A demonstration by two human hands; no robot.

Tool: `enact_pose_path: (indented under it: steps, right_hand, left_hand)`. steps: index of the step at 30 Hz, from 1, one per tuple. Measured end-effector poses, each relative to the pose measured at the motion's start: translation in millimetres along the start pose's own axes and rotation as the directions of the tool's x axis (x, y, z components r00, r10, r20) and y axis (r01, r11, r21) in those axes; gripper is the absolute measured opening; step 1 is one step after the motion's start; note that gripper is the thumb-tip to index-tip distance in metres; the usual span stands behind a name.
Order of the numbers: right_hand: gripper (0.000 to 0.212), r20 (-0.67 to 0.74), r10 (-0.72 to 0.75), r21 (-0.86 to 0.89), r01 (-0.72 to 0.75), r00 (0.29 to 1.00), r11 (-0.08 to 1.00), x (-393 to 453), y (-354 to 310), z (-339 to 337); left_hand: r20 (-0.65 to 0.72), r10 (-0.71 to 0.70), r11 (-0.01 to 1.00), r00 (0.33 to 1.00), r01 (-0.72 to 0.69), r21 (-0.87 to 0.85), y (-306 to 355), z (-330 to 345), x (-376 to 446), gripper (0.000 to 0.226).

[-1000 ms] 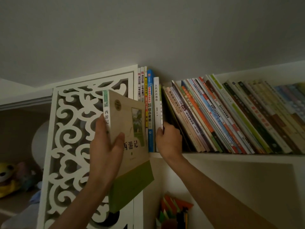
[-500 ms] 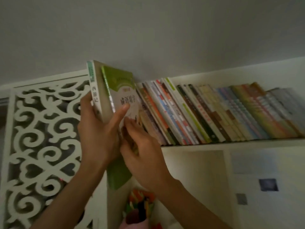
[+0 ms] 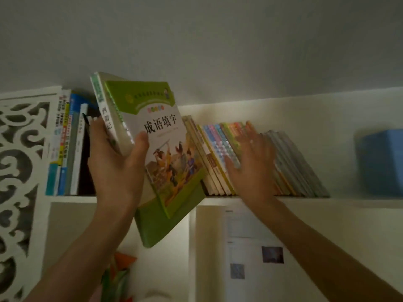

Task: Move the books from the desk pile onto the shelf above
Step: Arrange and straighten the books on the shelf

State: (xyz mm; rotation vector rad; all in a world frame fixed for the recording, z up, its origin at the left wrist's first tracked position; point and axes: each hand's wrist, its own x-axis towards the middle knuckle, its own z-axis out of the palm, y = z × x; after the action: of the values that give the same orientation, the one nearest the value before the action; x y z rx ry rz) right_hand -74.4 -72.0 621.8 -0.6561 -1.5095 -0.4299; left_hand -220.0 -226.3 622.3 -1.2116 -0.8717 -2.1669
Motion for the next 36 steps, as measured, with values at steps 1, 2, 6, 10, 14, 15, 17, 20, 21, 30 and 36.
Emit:
enact_pose_path:
  steps: [1, 2, 6, 10, 14, 15, 17, 20, 21, 30, 36]
  right_hand:
    - [0.057, -0.013, 0.044, -0.113, -0.045, 0.999, 0.993, 8.5, 22.3, -8.4]
    - [0.065, -0.027, 0.089, -0.192, -0.093, 0.996, 0.977, 15.9, 42.7, -17.9]
    - [0.103, 0.184, 0.334, -0.281, -0.276, 0.924, 0.919, 28.1, 95.4, -43.5]
    - [0.102, 0.358, 0.367, -0.134, -0.342, 0.858, 0.93, 16.3, 121.1, -35.8]
    - [0.071, 0.377, 0.345, -0.04, -0.357, 0.859, 0.933, 19.1, 128.9, -35.8]
    - [0.069, 0.376, 0.341, -0.044, -0.351, 0.861, 0.935, 20.2, 129.3, -36.9]
    - [0.067, 0.366, 0.338, -0.03, -0.353, 0.867, 0.935, 21.6, 130.7, -37.5]
    - [0.068, 0.383, 0.333, -0.036, -0.346, 0.862, 0.937, 22.6, 134.2, -35.1]
    - [0.07, 0.406, 0.343, -0.035, -0.361, 0.847, 0.932, 22.7, 135.5, -33.0]
    - [0.054, 0.333, -0.207, 0.647, -0.063, 0.92, 0.76, 6.0, 28.9, -50.3]
    - [0.071, 0.264, -0.327, 0.527, 0.148, 0.908, 0.837, -9.5, -1.9, -18.3]
  left_hand:
    - [0.002, 0.011, 1.0, 1.0, -0.011, 0.009, 4.3, 8.5, -3.7, 0.031]
    - [0.002, 0.024, 0.999, 1.0, -0.024, 0.022, 7.9, 16.3, -7.2, 0.031]
    - [-0.018, 0.043, 0.999, 0.999, -0.043, 0.029, 17.6, 47.2, -16.7, 0.033]
    - [-0.018, -0.004, 1.0, 1.0, 0.004, -0.026, 17.7, 67.6, -23.3, 0.036]
    - [-0.021, -0.022, 0.998, 1.0, 0.021, -0.051, 16.3, 76.5, -31.2, 0.037]
    - [-0.026, -0.027, 0.998, 0.999, 0.026, -0.055, 16.1, 77.8, -31.5, 0.036]
    - [-0.026, -0.031, 0.998, 0.999, 0.029, -0.061, 15.7, 79.9, -30.7, 0.032]
    - [-0.032, -0.039, 0.998, 0.999, 0.037, -0.056, 12.6, 79.9, -29.9, 0.03]
    - [-0.034, -0.044, 0.997, 0.998, 0.042, -0.063, 11.5, 79.3, -29.8, 0.032]
    - [-0.017, -0.1, 0.987, 0.995, 0.097, -0.127, 6.0, 79.4, -26.2, 0.031]
    - [0.062, -0.056, 0.969, 0.997, 0.069, -0.236, 14.2, 89.9, -30.4, 0.032]
